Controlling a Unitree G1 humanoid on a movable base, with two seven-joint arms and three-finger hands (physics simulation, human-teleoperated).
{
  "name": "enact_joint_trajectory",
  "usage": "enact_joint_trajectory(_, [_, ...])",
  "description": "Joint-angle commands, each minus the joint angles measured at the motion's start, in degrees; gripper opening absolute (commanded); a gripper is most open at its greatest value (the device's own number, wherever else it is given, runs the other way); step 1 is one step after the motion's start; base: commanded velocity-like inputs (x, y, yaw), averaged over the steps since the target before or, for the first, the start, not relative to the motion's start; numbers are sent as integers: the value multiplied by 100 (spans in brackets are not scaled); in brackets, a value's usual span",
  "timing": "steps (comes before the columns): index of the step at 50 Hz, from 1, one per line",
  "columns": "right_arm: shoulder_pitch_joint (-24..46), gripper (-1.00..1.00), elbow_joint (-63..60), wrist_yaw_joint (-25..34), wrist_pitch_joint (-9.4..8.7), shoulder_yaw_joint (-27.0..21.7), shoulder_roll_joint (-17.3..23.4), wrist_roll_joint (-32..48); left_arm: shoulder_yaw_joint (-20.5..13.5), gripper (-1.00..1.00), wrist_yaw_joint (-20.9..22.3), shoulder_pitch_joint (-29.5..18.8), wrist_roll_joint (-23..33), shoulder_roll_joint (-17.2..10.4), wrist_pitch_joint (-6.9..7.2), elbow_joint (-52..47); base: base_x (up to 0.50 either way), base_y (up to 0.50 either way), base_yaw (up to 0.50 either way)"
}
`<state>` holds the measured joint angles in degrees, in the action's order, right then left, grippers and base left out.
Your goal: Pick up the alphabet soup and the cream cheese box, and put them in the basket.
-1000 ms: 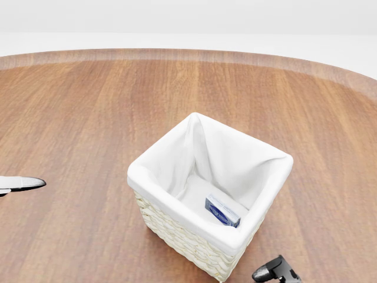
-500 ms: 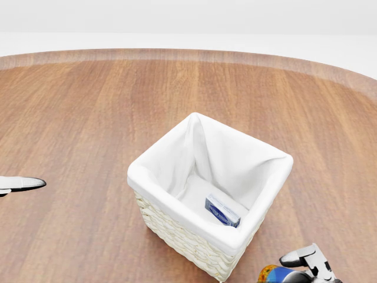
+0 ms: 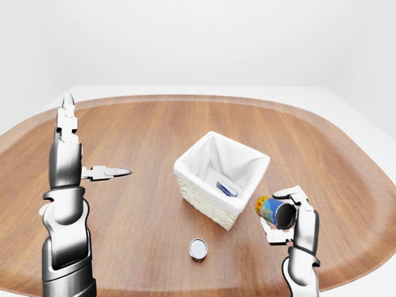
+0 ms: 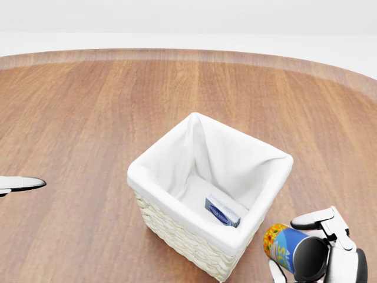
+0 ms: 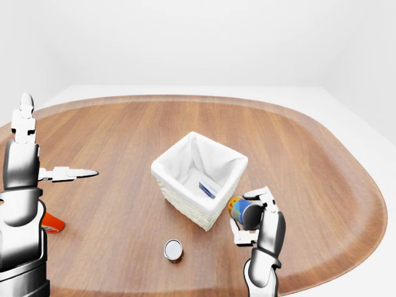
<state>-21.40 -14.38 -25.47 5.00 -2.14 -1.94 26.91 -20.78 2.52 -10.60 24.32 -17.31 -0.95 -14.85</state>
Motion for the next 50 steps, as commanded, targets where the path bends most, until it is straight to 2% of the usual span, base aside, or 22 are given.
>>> enact_joint_trajectory(1, [179,-100,-630,22,0,89,-44,56,3,100,-16,-1,-12,-2,-41,39,0,0,0])
enact_joint_trajectory(8, [489,-100,-1236,217,0,248,-37,59,2,100,42,16,-11,10,27,-68,0,0,0])
enact_joint_trajectory(10, [637,-100,-1377,258,0,322,-46,84,7,100,44,9,-17,10,3,-24,0,0,0])
enact_joint_trajectory(13, [780,-100,-1542,275,-244,440,-28,112,5,100,44,8,-16,9,1,-31,0,0,0])
enact_joint_trajectory(14, [900,-100,-1622,310,-415,481,-36,140,2,100,41,8,-20,11,2,-32,0,0,0])
enact_joint_trajectory(17, [1023,-100,-1668,307,-573,543,-7,146,2,100,34,9,-23,10,-10,-25,0,0,0])
enact_joint_trajectory(18, [1206,-100,-1696,341,-776,589,-27,211,-3,100,30,12,-26,10,-16,-29,0,0,0])
enact_joint_trajectory(20, [1408,-100,-1845,444,-1000,656,-16,315,-5,100,30,15,-32,11,-19,-28,0,0,0])
enact_joint_trajectory(24, [1728,-100,-2037,603,-1000,702,-10,433,1,100,11,9,-26,7,-55,21,0,0,0])
enact_joint_trajectory(27, [1968,-100,-2025,665,-1000,699,-24,469,-3,100,58,20,-17,13,32,-90,0,0,0])
enact_joint_trajectory(30, [2278,-100,-1849,761,-1000,662,-11,532,2,100,33,9,-15,8,-11,-18,0,0,0])
enact_joint_trajectory(31, [2499,-100,-1622,784,-1000,616,0,531,12,100,21,5,-10,5,-43,25,0,0,0])
enact_joint_trajectory(36, [3068,-100,-1026,827,-1000,619,18,643,-1,100,36,11,-21,7,-17,-13,0,0,0])
enact_joint_trajectory(40, [3732,-100,-436,894,-1000,580,25,741,4,100,18,-4,-32,-4,-53,50,0,0,0])
enact_joint_trajectory(43, [4230,-100,-63,1008,-1000,523,51,777,-5,100,49,7,-36,1,10,-31,0,0,0])
enact_joint_trajectory(46, [4828,-100,474,1097,-1000,433,130,793,-8,100,20,15,-35,8,-24,-11,0,0,0])
enact_joint_trajectory(50, [5417,-100,1194,1118,-1000,404,239,947,-35,100,84,28,-82,9,50,-104,0,0,0])
